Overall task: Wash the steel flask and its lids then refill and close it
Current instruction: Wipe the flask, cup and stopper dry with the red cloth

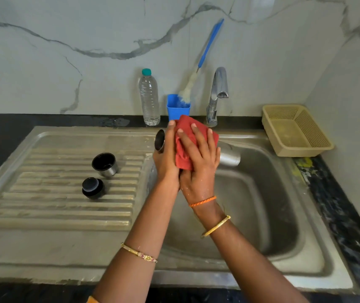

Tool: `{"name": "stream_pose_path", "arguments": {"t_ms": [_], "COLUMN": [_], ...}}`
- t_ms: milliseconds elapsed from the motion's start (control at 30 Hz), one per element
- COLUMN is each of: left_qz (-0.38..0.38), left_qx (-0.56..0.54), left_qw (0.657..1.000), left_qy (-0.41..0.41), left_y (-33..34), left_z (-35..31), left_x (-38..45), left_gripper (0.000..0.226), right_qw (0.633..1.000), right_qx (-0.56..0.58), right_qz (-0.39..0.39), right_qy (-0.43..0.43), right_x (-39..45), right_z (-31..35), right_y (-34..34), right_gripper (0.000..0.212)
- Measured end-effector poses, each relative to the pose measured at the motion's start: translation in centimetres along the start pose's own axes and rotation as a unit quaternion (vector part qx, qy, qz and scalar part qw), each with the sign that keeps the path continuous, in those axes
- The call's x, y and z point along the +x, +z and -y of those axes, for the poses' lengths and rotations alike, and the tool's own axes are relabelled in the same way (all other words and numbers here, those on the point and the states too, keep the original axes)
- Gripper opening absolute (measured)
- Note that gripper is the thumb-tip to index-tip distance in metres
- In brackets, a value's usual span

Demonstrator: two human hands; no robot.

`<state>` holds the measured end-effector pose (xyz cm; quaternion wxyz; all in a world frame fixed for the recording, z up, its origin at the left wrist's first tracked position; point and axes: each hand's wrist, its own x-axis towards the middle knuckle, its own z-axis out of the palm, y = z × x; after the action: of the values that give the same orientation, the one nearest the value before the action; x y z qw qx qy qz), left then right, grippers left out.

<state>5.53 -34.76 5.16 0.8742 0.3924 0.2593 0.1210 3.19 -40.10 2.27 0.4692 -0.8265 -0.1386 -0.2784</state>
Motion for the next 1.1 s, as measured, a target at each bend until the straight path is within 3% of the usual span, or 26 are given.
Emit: {"name": "stream_pose_path", "arguments": {"t_ms": [67,133,300,367,500,600,667,767,833,1000,1100], "left_qz": [0.027,0.026,-0.028,-0.011,0.037,0.025,-0.017,-0.038,-0.037,-0.042,-0.033], "left_qx": [-0.013,0.000,-0.038,-0.024,0.004,-0.007,-0.034,-0.045,-0.026,0.060,0.103], "left_qw": [0.999,0.995,0.990,0.990,0.989,0.988,0.985,0.985,0.986,0.990,0.991], "left_qy": [-0.045,-0.101,-0.132,-0.138,-0.140,-0.152,-0.167,-0.163,-0.163,-0.120,-0.078], "left_y": [-0.6,-1.1,-2.9,-2.8,-1.2,-2.0,-3.2,-4.7,-4.7,-2.6,-3.2], "left_z": [0.0,-0.4,-1.3,-0.4,0.7,0.7,0.2,-0.7,-0.6,1.4,1.3], "left_x": [0.0,0.0,0.7,0.3,-0.4,0.1,0.3,0.9,0.8,-0.6,-0.7], "left_gripper": [0.068,0.076,0.062,0.055,0.069,0.049,0.050,0.060,0.060,0.033,0.030], "right_qw": [0.992,0.974,0.988,0.987,0.976,0.959,0.954,0.976,0.979,0.980,0.983], "right_qx": [-0.086,-0.169,-0.139,-0.144,-0.178,-0.219,-0.256,-0.208,-0.180,-0.187,-0.168], "right_qz": [0.021,0.022,-0.039,-0.052,-0.016,0.010,-0.021,-0.056,-0.069,0.016,0.043], "right_qy": [-0.090,-0.148,0.051,0.058,-0.126,-0.179,-0.153,0.010,0.070,-0.063,-0.056], "right_x": [-0.8,-1.1,-0.1,0.6,-2.2,-3.6,-3.8,-2.7,-1.6,-3.4,-3.9], "right_z": [-1.9,-4.9,-10.1,-9.6,-4.2,-5.3,-8.0,-10.6,-10.4,-4.3,-4.8], "right_y": [-0.8,-1.8,-5.4,-5.0,-0.8,-1.0,-2.9,-5.1,-5.2,-1.3,-1.4], "right_gripper": [0.053,0.061,0.074,0.067,0.055,0.052,0.057,0.078,0.076,0.068,0.071]}}
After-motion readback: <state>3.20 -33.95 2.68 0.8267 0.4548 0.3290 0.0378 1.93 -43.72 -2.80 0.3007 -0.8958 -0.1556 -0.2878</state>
